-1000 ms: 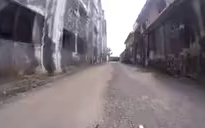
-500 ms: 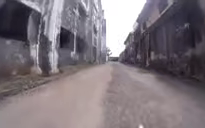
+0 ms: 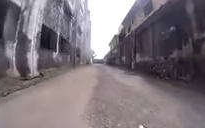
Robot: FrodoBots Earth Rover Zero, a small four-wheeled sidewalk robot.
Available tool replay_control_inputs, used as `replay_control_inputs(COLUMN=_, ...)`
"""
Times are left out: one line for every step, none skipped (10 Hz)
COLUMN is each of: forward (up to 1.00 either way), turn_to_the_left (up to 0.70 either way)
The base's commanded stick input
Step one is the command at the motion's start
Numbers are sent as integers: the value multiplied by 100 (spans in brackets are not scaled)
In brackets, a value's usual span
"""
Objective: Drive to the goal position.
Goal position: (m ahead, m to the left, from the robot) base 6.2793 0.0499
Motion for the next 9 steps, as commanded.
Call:
replay_control_inputs(forward=50, turn_to_the_left=0)
replay_control_inputs(forward=50, turn_to_the_left=0)
replay_control_inputs(forward=50, turn_to_the_left=0)
replay_control_inputs(forward=50, turn_to_the_left=0)
replay_control_inputs(forward=50, turn_to_the_left=0)
replay_control_inputs(forward=50, turn_to_the_left=0)
replay_control_inputs(forward=50, turn_to_the_left=0)
replay_control_inputs(forward=50, turn_to_the_left=0)
replay_control_inputs(forward=50, turn_to_the_left=0)
